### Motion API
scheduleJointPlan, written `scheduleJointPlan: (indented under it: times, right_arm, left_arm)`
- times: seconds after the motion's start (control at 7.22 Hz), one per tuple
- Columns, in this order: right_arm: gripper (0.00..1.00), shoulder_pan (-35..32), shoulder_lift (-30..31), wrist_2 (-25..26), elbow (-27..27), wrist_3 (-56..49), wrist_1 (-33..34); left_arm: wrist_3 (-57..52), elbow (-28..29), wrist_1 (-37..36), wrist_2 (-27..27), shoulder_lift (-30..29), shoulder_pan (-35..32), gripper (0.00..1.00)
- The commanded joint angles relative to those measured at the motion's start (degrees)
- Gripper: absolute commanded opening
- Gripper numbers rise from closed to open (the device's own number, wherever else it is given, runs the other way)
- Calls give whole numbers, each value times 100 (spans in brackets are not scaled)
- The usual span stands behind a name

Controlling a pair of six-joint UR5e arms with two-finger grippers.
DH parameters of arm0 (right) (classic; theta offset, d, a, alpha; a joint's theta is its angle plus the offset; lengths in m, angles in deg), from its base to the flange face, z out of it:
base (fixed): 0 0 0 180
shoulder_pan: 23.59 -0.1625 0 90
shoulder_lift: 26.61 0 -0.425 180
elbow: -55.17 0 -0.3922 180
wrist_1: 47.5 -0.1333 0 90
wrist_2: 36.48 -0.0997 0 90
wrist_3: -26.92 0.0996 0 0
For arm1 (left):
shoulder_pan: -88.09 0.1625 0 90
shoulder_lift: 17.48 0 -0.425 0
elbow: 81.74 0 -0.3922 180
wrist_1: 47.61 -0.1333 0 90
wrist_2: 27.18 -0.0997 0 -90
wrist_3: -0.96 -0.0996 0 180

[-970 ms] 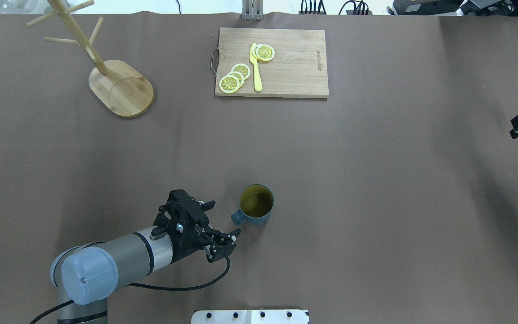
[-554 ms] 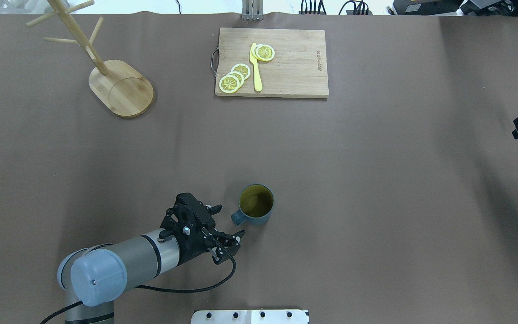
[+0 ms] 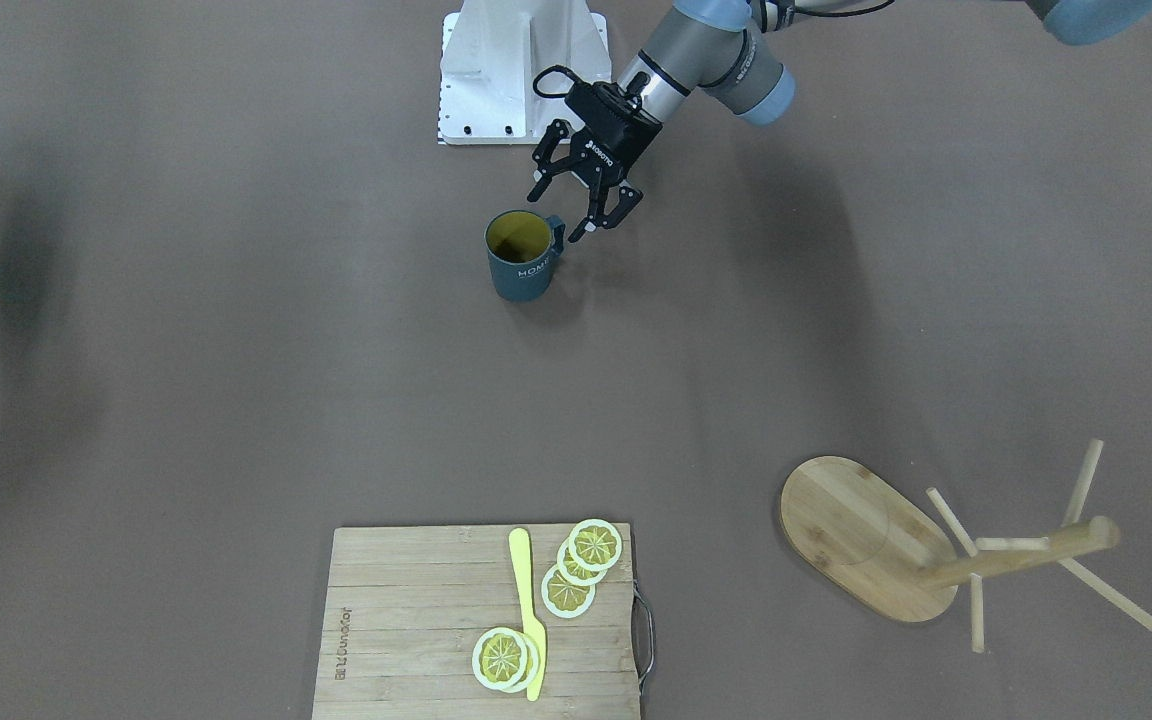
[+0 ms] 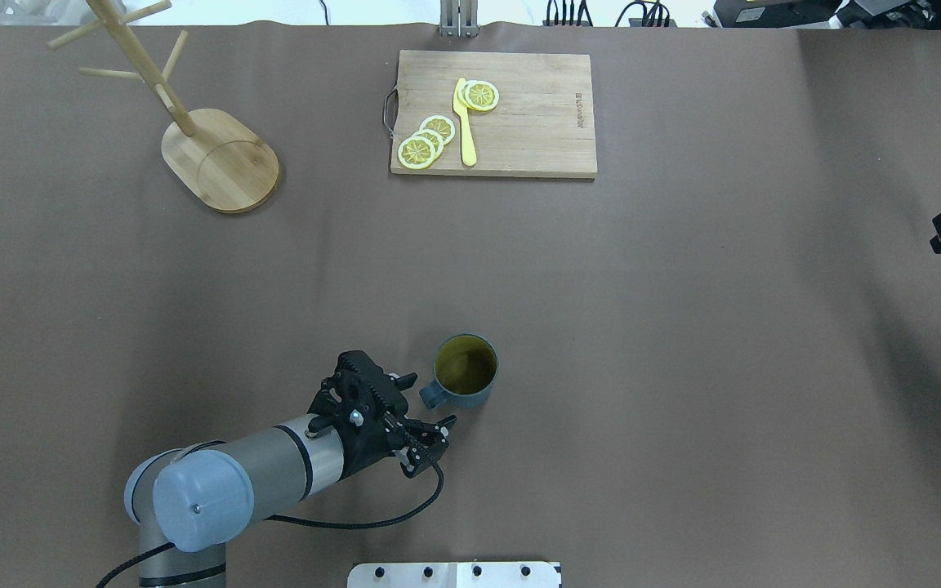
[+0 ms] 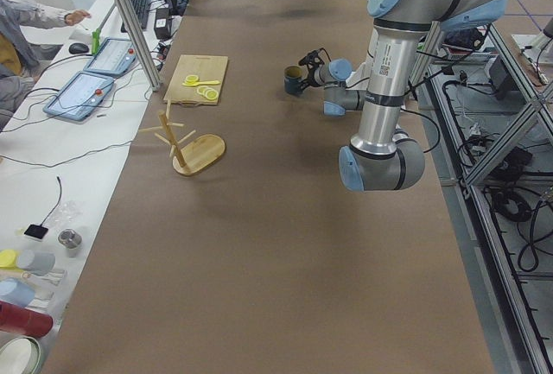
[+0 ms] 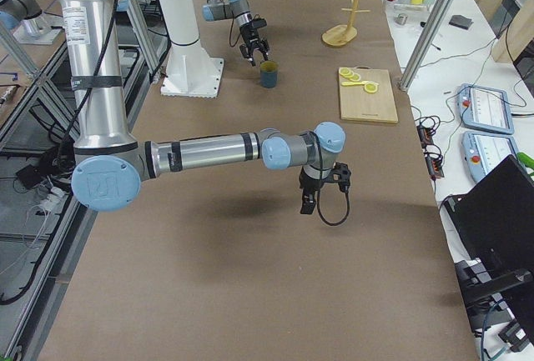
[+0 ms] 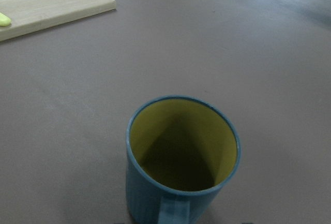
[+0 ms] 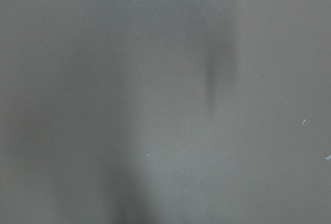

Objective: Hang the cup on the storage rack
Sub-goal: 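Close the left gripper on the blue mug's handle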

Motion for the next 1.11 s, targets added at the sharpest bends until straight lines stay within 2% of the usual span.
scheduleJointPlan:
  times: [0.0, 0.14, 0.55, 0.83, 0.97]
  right_arm:
    - [100, 0, -2, -42, 0, 10, 0]
    - [100, 0, -2, -42, 0, 10, 0]
    - [100, 0, -10, -129, 0, 27, 0]
    - [100, 9, -19, -209, 0, 36, 0]
    - [100, 0, -10, -209, 0, 36, 0]
  left_arm:
    - [-12, 6, 64, -7, 26, 0, 80]
    - [-21, 23, 177, -16, 26, 0, 80]
    - [-74, 593, 1354, -253, 17, 0, 80]
    - [-65, 612, 1365, -254, 9, 0, 69]
    - [-56, 612, 1365, -254, 0, 0, 59]
